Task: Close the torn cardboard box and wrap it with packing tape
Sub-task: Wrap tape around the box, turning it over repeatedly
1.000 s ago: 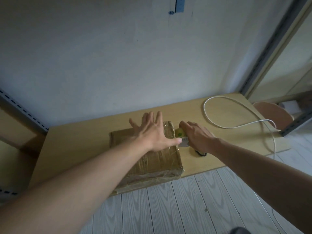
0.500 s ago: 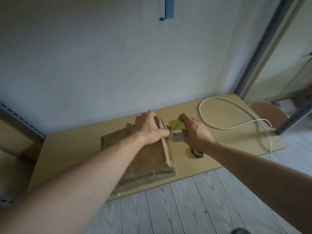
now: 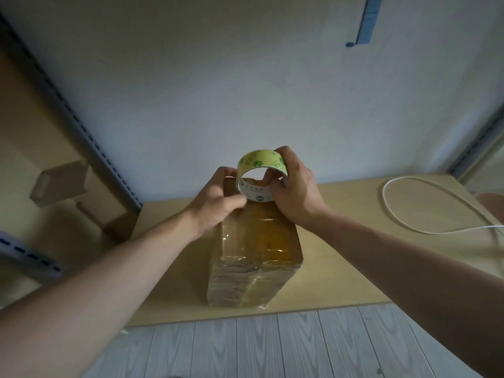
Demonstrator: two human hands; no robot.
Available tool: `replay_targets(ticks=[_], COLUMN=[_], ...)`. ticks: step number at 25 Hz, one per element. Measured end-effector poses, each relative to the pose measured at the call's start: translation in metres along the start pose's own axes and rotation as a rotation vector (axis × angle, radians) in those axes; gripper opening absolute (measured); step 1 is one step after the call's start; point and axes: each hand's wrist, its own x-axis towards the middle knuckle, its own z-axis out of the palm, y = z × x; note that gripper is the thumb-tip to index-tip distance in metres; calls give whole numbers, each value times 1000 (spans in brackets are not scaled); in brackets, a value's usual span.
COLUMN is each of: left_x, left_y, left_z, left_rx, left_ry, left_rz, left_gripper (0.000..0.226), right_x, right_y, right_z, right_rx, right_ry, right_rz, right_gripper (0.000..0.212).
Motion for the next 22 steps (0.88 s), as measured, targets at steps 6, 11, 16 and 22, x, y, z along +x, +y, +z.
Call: replay_targets(ticks=[6,11,16,22], left_x=[-8,-10,-8,-7], left_y=[-22,-31,-36,-44], left_z=[-32,-40,-42,-45], left_rx=[232,218,227,266], left_ry=[46,19,36,15], left_rz=[-62,-102,-105,-98], left_gripper=[92,95,95,98], right_x=[26,36,28,14], right_y=[-25,-23,-20,25], right_z=[14,-19,-41,-56], right_rx=[-123,-434,-674,-818], right_ry=[-123,-177,-245,-342], right_rz=[-178,-331,-383,-313], right_gripper=[43,33,21,20])
